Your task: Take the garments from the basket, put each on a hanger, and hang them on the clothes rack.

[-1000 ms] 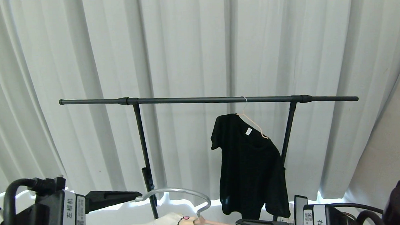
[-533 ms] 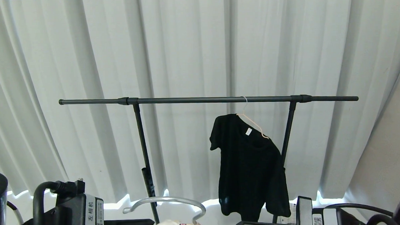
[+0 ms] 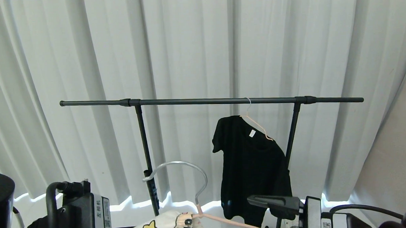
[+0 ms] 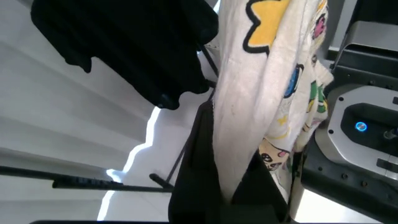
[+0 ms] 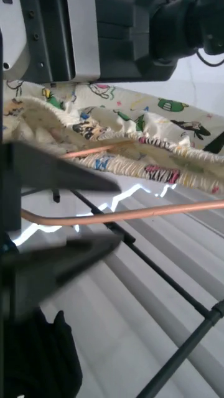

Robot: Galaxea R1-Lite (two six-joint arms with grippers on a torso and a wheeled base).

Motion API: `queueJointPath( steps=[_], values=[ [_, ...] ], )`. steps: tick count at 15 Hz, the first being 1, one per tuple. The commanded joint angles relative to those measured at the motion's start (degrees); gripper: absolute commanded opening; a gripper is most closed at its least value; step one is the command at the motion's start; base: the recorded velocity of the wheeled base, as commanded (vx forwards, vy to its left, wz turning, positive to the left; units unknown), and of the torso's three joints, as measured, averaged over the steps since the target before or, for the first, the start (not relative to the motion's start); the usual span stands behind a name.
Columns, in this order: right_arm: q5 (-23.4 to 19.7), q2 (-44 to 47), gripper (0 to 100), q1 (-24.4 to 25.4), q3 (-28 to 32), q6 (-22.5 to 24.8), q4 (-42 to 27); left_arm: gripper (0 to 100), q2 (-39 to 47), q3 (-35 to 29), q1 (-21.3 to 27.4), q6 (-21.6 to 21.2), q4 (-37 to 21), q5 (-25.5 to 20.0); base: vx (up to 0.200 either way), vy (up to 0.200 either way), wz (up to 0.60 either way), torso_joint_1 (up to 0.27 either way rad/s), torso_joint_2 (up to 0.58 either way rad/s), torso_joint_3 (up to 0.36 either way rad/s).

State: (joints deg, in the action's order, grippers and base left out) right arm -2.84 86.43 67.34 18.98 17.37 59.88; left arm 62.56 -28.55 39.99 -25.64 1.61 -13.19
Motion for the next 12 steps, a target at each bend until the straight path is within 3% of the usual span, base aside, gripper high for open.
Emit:
queueJointPath(
  steps=[1, 4, 6, 9, 10, 12],
  values=[
    [1.70, 0.40, 100, -0.63, -0.08, 0.03, -0.11, 0, -0.25, 1.13, -1.75, -0.12, 0.06, 2.64, 0.000, 0.000, 0.00, 0.000, 0.00, 0.000],
    [3.81, 0.58, 100, -3.09, -0.70, -0.23, -0.11, 0, -1.30, 2.18, -5.71, -0.12, 0.06, 10.47, 0.000, 0.000, 0.00, 0.000, 0.00, 0.000],
    [3.72, 2.69, 100, -5.55, -0.44, -1.64, -0.11, 0, -1.57, 2.01, -9.75, -0.12, 2.08, 13.10, 0.000, 0.000, 0.00, 0.000, 0.00, 0.000],
    [3.72, 6.82, 100, -5.91, 1.76, -10.87, -0.20, 0, 0.19, 1.22, -13.71, 0.50, 12.72, 13.45, 0.000, 0.000, 0.00, 0.000, 0.00, 0.000],
    [3.72, 9.02, 100, -5.91, 3.96, -15.88, -0.20, 0, 0.72, 0.34, -14.15, 0.50, 16.41, 14.77, 0.000, 0.000, 0.00, 0.000, 0.00, 0.000],
    [3.72, 12.09, 100, -5.82, 8.35, -23.52, -0.29, 0, 0.63, -1.07, -14.15, 0.50, 17.29, 15.56, 0.000, 0.000, 0.00, 0.000, 0.00, 0.000]
  ],
)
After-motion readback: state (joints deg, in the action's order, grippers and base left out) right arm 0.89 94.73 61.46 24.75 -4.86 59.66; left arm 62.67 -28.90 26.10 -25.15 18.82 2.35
